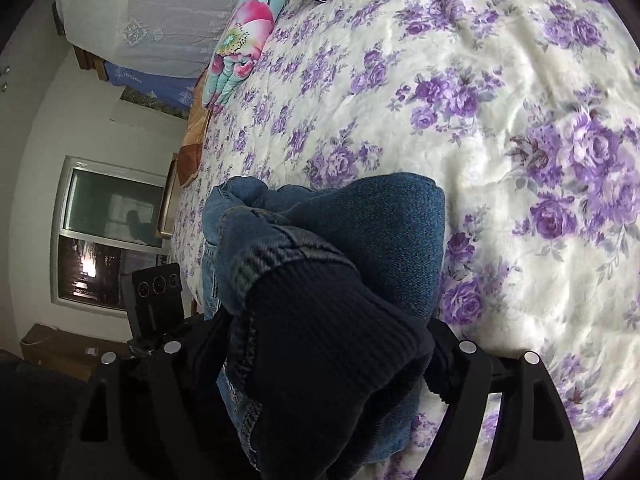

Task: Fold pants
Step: 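Carry the jeans bundle with the left gripper onto the dark clothes stack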

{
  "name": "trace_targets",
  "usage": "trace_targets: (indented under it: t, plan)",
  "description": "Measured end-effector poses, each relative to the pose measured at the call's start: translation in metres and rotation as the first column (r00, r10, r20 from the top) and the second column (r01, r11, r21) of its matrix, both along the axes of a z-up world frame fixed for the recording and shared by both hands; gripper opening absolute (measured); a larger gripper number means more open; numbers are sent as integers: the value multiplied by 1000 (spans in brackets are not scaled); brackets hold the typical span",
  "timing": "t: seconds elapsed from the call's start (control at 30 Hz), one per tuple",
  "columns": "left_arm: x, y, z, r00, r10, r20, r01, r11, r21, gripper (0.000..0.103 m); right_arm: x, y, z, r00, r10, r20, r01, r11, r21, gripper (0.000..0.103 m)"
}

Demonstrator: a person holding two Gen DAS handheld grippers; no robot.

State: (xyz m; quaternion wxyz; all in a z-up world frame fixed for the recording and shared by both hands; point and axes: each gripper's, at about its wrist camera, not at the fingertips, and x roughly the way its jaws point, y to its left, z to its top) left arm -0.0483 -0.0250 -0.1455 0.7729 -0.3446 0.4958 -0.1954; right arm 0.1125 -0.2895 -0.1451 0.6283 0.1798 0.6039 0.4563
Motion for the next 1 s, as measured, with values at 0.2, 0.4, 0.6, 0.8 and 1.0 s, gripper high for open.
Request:
trace_targets:
  t: [0.2, 0.4, 0.6, 0.8, 1.0]
  plan:
    - [5, -1, 17, 1000, -3, -2, 3, 999, 50, 59, -4, 14, 12, 996, 3, 87, 1, 999, -51, 67]
    - [17, 11, 53, 996, 32, 88, -39, 996, 75, 53, -7, 24, 71, 972, 25, 235, -18, 999, -30, 58]
    - [77, 20, 63, 996, 41, 81, -51, 990, 134, 53, 35, 23, 79, 967, -59, 247, 64, 998, -15, 58]
    - [152, 31, 139, 971, -13, 238, -36, 978, 204, 53, 89, 25, 151, 914, -66, 399, 56, 998, 35, 58]
    - [258, 50, 246, 935, -34, 354, -73, 956, 284, 53, 190, 38, 251, 860, -106, 500, 51, 991, 122, 58]
